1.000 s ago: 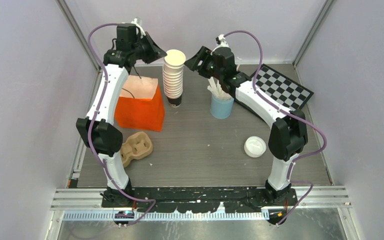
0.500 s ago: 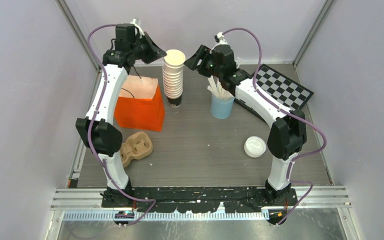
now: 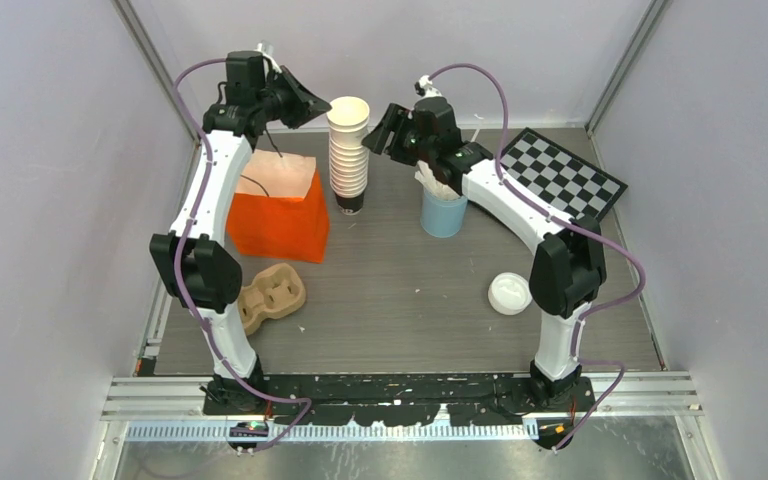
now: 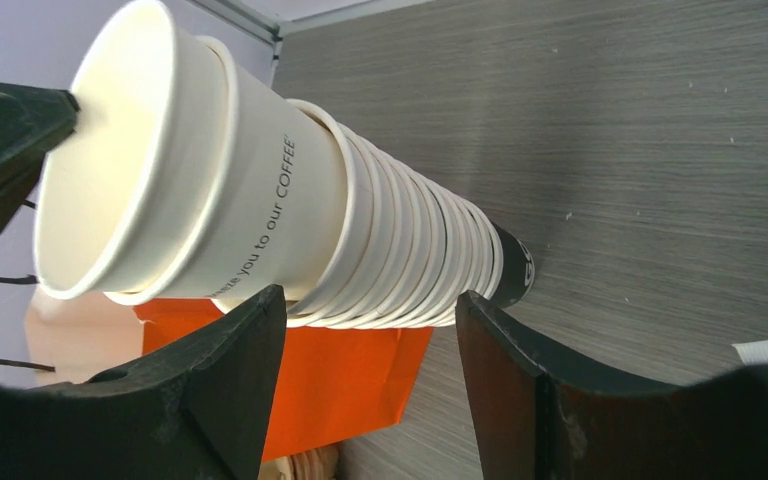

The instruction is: Pack the takeout coffee

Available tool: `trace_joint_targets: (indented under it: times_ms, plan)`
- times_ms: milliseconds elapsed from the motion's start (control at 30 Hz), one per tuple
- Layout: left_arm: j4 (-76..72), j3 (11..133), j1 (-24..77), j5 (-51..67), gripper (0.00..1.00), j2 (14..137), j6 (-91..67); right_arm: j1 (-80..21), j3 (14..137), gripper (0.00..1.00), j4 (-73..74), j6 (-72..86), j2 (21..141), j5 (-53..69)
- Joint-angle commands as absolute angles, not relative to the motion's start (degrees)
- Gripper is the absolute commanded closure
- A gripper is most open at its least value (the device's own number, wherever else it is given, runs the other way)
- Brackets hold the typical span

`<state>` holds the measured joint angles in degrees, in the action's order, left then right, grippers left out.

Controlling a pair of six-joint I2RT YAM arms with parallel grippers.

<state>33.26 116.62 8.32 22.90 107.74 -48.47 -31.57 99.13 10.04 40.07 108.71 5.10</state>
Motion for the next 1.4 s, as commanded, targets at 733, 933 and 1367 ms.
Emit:
trace_joint_targets:
  times_ms: [733,933,1367]
  plan:
    - [30.58,115.10,6.46,26.57,1.00,103.45,-48.02,-31.84,100.17,0.24,-2.41,47.33,106.22,9.14]
    - [30.56,114.65,6.34,26.91,1.00,103.66,-47.94,-31.90,100.62,0.24,-3.51,48.75,106.93,9.58]
    - [28.70,114.42,6.33,28.96,1.00,103.93,-50.10,-31.86,101.24,0.29,1.15,49.28,109.76,6.90]
